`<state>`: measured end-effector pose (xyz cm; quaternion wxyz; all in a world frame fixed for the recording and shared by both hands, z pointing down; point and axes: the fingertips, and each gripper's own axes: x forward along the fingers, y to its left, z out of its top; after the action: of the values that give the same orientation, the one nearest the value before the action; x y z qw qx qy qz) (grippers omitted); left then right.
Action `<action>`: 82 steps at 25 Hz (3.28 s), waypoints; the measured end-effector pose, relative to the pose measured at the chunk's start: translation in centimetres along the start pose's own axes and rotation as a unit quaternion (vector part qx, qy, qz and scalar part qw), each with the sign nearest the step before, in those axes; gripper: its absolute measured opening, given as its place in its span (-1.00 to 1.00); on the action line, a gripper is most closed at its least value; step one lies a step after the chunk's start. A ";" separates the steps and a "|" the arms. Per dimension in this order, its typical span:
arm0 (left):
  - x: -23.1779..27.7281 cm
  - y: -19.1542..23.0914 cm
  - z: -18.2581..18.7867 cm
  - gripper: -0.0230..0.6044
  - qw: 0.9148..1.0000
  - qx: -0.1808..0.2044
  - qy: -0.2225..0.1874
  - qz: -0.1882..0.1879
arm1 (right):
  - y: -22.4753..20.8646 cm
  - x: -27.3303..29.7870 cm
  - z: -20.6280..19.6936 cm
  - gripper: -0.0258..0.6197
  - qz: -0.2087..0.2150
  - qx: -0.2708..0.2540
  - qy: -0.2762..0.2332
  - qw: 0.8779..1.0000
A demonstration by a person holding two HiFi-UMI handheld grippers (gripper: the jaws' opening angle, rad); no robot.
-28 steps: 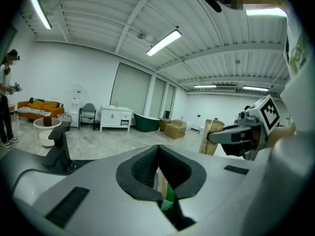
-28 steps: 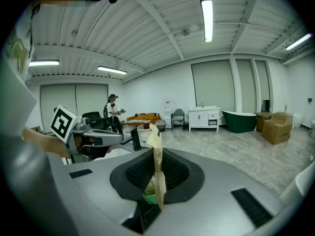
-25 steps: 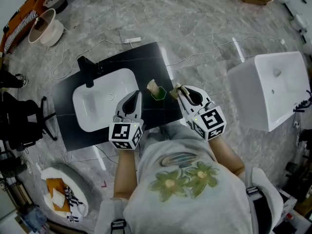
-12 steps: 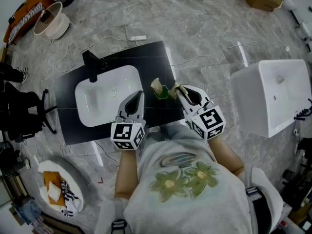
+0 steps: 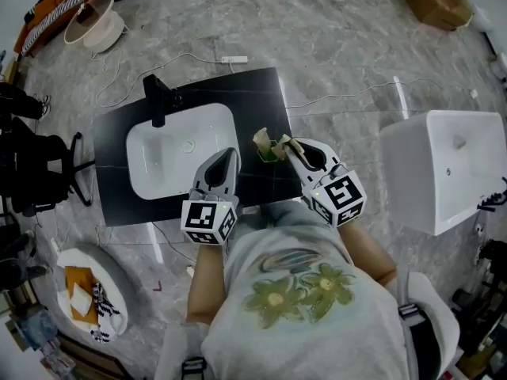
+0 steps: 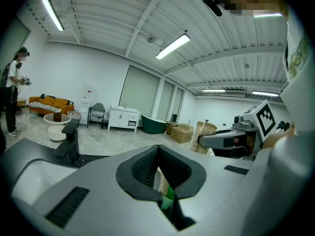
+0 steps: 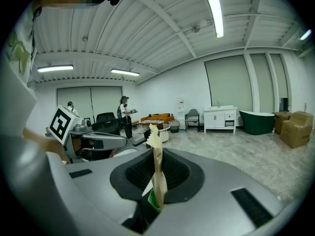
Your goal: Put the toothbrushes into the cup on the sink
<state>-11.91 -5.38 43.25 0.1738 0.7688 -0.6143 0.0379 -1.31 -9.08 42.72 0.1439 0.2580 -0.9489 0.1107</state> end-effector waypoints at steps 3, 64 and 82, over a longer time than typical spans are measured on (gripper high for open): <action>-0.2 0.5 -0.1 -0.87 1.000 -0.002 -0.001 0.008 | 0.2 0.5 0.0 -0.74 0.006 -0.002 0.001 1.000; 0.4 1.8 -1.7 -0.87 1.000 -0.003 0.022 0.005 | -1.2 3.1 -4.2 -0.74 -0.092 0.017 0.051 0.994; 0.5 2.2 -2.0 -0.87 1.000 -0.007 0.028 0.008 | -1.3 3.9 -5.2 -0.74 -0.082 0.020 0.067 0.994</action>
<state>-13.54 -5.57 45.76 0.1956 0.7616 -0.6153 0.0565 -2.70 -10.51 49.03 0.2106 0.3296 -0.9105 0.1341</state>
